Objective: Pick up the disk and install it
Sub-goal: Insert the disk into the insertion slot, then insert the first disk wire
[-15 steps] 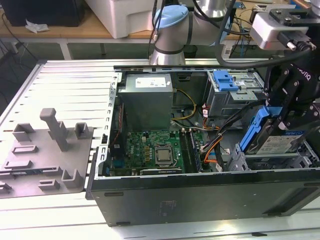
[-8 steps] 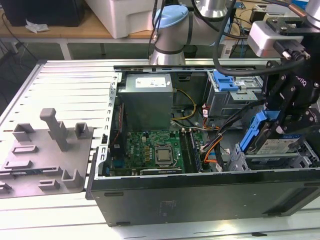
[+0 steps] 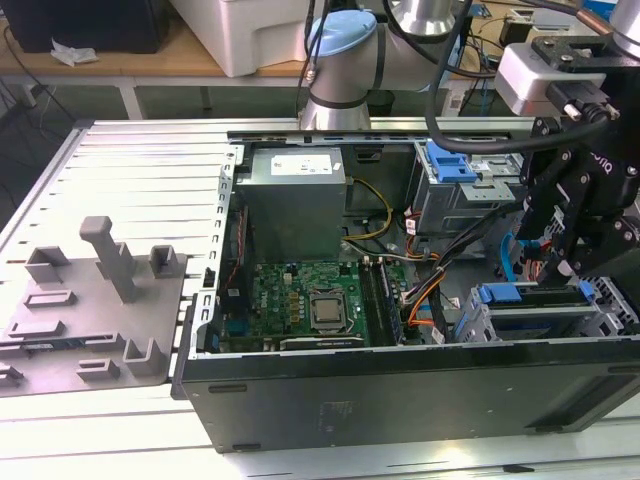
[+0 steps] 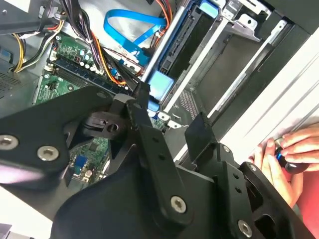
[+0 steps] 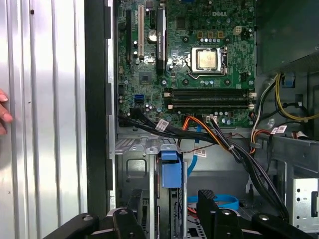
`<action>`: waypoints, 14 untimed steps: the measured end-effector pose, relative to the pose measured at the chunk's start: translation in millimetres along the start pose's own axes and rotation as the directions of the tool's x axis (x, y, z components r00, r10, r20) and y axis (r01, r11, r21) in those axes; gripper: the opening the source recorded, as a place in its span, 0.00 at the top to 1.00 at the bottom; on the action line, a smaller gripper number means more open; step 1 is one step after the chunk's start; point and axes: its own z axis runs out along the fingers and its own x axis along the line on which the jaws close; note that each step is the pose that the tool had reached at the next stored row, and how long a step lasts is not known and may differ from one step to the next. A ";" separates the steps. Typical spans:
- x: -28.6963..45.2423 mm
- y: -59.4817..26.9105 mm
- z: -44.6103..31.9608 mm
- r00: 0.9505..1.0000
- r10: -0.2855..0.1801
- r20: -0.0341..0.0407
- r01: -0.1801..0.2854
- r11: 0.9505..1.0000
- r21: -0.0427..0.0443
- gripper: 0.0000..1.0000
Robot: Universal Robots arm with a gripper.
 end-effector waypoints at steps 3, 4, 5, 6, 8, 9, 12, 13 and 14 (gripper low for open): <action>0.0 0.0 0.2 1.000 0.000 0.000 0.000 1.000 0.000 0.44; 0.0 0.0 0.2 1.000 0.000 0.000 0.000 1.000 0.000 0.44; 0.0 0.0 0.2 1.000 0.000 0.000 0.000 1.000 0.000 0.44; 0.0 0.0 0.3 1.000 0.000 0.000 0.000 1.000 0.000 0.44; 0.0 0.0 0.4 1.000 0.000 0.000 0.000 1.000 0.000 0.44; 0.0 0.0 0.4 1.000 0.000 0.000 0.000 1.000 0.000 0.44; 0.0 0.0 0.5 1.000 0.000 0.000 0.000 1.000 0.000 0.44; 0.0 0.0 0.6 1.000 0.000 0.000 0.000 1.000 0.000 0.44; 0.0 0.0 0.7 1.000 0.000 0.000 0.000 1.000 0.000 0.44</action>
